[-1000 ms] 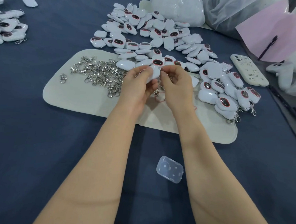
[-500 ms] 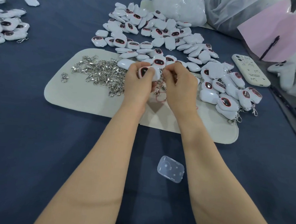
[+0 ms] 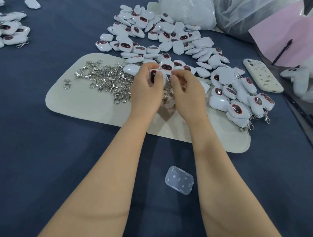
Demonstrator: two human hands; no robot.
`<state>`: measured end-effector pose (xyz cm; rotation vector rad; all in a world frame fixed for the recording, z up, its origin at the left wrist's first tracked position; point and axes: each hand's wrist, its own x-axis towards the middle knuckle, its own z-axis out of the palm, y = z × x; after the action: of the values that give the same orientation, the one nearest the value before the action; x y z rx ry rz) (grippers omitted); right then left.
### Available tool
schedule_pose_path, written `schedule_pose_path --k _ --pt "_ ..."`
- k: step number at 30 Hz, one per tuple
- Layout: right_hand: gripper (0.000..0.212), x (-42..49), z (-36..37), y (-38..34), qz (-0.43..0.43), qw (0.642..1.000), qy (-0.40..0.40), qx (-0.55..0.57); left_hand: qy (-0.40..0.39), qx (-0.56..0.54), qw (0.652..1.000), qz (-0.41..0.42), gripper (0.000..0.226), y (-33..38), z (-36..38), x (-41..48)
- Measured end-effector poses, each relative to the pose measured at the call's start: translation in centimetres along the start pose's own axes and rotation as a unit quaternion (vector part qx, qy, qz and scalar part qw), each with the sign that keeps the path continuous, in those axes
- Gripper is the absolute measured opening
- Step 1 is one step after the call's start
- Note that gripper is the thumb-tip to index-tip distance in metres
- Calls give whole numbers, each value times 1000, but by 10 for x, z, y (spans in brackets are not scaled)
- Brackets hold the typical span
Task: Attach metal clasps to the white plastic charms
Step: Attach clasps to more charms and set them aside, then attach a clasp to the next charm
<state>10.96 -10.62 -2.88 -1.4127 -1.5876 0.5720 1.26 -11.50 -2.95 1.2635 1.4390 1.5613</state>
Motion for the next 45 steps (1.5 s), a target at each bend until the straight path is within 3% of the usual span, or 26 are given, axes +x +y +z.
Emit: schedule_pose_path --k 4,6,9,11,13,14,18,22,24,26,31,34,37,39,45 --pt "22 1 -1 -3 8 998 -49 48 -24 -22 999 -12 36 0 1 -1" --pt "15 1 -3 -2 23 997 -28 66 -24 -38 999 -30 44 0 3 -1" --pt "15 6 -10 -2 53 985 134 94 -17 -69 995 -64 44 0 5 -2" --pt "19 10 -20 2 108 939 253 205 -9 -74 994 -78 34 -1 4 -1" --pt "32 14 -28 10 149 896 299 294 10 -77 992 -96 24 -3 2 0" --pt "42 15 -30 12 160 896 300 285 19 -87 990 -105 19 -3 2 1" --pt "62 6 -19 4 54 952 267 141 51 -136 982 -124 13 -4 1 4" --pt "37 4 -3 2 -15 988 119 -99 83 -172 972 -140 15 -5 1 7" --pt "35 6 5 5 7 972 -2 -234 89 -169 972 -139 15 -5 2 7" --pt "37 7 13 6 47 951 -82 -294 88 -164 973 -135 15 -6 3 7" --pt "40 11 21 10 74 935 -88 -335 87 -154 976 -130 15 -7 4 9" --pt "38 11 18 7 68 955 -32 -287 88 -141 978 -126 15 -7 4 8" --pt "29 11 7 0 40 991 84 -97 79 -118 984 -110 16 -7 4 8" --pt "23 11 -2 -5 52 991 123 18 61 -89 990 -95 16 -7 3 7" --pt "22 1 -9 -6 110 979 58 158 -20 -66 995 -77 25 -1 5 -1"
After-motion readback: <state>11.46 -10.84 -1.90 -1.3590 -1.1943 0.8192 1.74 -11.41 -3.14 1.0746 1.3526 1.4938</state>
